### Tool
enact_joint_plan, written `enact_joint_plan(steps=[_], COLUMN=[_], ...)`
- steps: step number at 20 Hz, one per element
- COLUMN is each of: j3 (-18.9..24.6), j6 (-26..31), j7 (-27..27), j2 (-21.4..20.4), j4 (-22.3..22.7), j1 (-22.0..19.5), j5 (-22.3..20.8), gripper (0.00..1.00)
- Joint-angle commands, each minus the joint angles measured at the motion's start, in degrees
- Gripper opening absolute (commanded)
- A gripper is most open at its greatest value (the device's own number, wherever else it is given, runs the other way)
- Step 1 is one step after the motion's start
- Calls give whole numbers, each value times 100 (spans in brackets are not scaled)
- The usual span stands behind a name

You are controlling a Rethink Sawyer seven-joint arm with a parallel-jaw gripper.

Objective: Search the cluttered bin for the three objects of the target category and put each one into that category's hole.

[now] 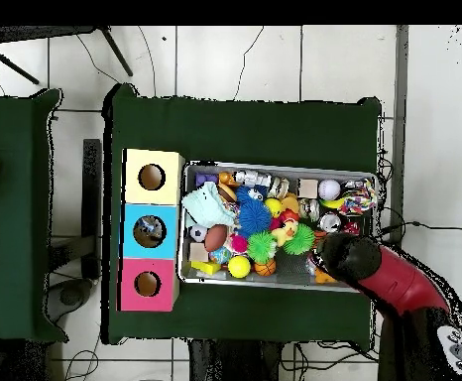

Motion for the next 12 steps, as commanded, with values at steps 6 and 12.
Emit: enact_joint_plan(steps=[6,12], j3=[383,236], j6=[-165,-72], j7=[1502,1596], j2=[657,773], j4=[-70,-100], j1=[-143,-55], j5=[124,134], gripper=[100,100])
